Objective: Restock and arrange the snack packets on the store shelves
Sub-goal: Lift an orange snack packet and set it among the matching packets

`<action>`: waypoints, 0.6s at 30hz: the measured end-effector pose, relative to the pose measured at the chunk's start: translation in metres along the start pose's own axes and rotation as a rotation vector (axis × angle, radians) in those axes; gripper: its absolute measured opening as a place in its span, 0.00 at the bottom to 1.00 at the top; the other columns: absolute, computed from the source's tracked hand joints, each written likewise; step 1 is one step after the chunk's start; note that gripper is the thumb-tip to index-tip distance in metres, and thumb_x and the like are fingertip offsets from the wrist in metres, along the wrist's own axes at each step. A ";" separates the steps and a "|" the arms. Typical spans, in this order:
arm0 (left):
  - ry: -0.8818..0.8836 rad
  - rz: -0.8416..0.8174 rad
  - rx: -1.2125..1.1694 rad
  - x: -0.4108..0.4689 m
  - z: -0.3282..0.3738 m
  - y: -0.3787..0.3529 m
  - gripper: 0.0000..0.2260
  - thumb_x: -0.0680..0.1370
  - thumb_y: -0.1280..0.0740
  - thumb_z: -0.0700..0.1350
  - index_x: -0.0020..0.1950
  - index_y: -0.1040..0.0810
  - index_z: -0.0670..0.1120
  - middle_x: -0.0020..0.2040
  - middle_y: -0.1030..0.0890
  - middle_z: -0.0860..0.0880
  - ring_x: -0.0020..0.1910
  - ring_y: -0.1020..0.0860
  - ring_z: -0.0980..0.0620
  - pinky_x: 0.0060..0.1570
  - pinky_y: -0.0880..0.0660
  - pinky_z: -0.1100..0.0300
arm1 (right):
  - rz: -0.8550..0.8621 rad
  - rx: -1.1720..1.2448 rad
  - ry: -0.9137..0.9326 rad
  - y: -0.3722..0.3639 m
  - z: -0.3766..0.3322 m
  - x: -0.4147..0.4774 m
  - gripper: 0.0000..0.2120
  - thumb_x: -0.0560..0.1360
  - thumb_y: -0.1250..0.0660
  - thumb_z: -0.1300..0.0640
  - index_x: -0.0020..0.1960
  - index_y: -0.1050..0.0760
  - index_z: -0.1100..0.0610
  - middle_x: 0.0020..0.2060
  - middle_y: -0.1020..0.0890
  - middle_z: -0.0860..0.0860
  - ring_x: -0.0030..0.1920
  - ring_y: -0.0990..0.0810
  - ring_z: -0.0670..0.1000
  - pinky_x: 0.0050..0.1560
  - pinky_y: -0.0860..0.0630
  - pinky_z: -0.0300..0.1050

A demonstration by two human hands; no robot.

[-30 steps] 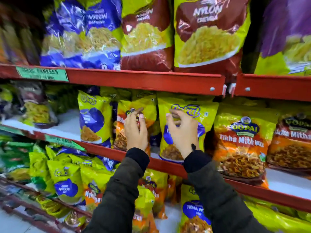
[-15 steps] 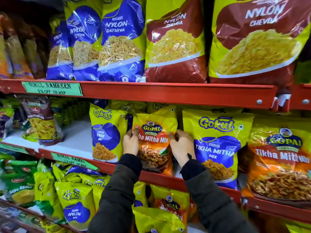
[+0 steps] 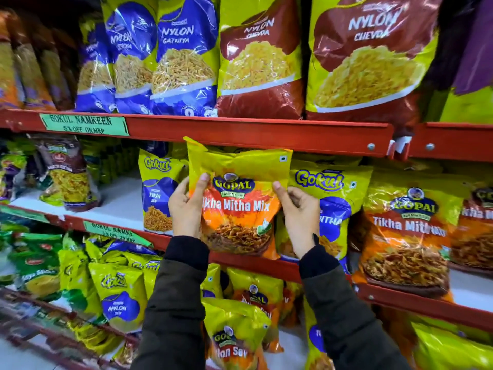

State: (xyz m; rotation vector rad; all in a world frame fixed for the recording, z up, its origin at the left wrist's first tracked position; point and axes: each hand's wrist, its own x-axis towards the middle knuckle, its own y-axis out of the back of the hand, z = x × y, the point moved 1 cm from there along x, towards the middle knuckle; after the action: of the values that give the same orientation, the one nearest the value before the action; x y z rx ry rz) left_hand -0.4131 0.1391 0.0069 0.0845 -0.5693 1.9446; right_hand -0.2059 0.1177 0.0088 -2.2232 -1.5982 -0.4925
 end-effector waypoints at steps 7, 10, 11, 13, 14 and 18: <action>0.031 -0.047 -0.023 -0.088 0.026 -0.045 0.21 0.69 0.26 0.63 0.39 0.25 0.45 0.41 0.30 0.43 0.41 0.35 0.45 0.43 0.38 0.48 | 0.193 0.141 0.037 0.081 -0.033 -0.031 0.09 0.76 0.29 0.47 0.38 0.16 0.47 0.26 0.24 0.41 0.32 0.31 0.40 0.33 0.33 0.37; -0.001 -0.069 -0.017 -0.136 0.026 -0.078 0.20 0.70 0.27 0.62 0.39 0.26 0.45 0.39 0.32 0.45 0.40 0.37 0.47 0.42 0.41 0.50 | 0.240 0.149 -0.006 0.139 -0.046 -0.047 0.08 0.75 0.27 0.48 0.37 0.15 0.42 0.27 0.23 0.53 0.36 0.29 0.43 0.35 0.32 0.36; -0.015 -0.072 -0.008 -0.149 0.025 -0.088 0.22 0.71 0.28 0.62 0.36 0.29 0.46 0.36 0.36 0.46 0.38 0.40 0.47 0.40 0.43 0.49 | 0.253 0.143 -0.016 0.156 -0.050 -0.052 0.10 0.74 0.27 0.47 0.34 0.16 0.44 0.25 0.27 0.51 0.34 0.32 0.43 0.34 0.34 0.39; -0.011 -0.075 0.025 -0.179 0.021 -0.111 0.24 0.72 0.29 0.62 0.30 0.37 0.49 0.33 0.43 0.46 0.33 0.44 0.48 0.36 0.47 0.46 | 0.290 0.129 -0.041 0.191 -0.056 -0.063 0.11 0.74 0.27 0.46 0.34 0.16 0.47 0.26 0.32 0.45 0.33 0.36 0.44 0.36 0.37 0.42; -0.001 -0.078 0.032 -0.190 0.018 -0.121 0.25 0.72 0.29 0.61 0.28 0.40 0.51 0.31 0.44 0.47 0.31 0.44 0.50 0.35 0.49 0.49 | 0.306 0.129 -0.059 0.206 -0.058 -0.067 0.12 0.73 0.26 0.45 0.34 0.16 0.50 0.28 0.31 0.47 0.35 0.36 0.46 0.39 0.37 0.42; 0.047 -0.103 0.080 -0.236 0.006 -0.153 0.29 0.76 0.30 0.56 0.19 0.38 0.50 0.21 0.44 0.57 0.23 0.45 0.58 0.25 0.45 0.63 | 0.342 0.158 -0.083 0.268 -0.065 -0.085 0.27 0.74 0.26 0.48 0.28 0.34 0.63 0.30 0.40 0.53 0.35 0.45 0.55 0.36 0.42 0.53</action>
State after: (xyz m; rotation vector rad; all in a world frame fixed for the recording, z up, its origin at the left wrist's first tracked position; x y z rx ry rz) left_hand -0.1763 -0.0124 -0.0067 0.1164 -0.4478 1.8637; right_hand 0.0185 -0.0631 0.0023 -2.3515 -1.2082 -0.1736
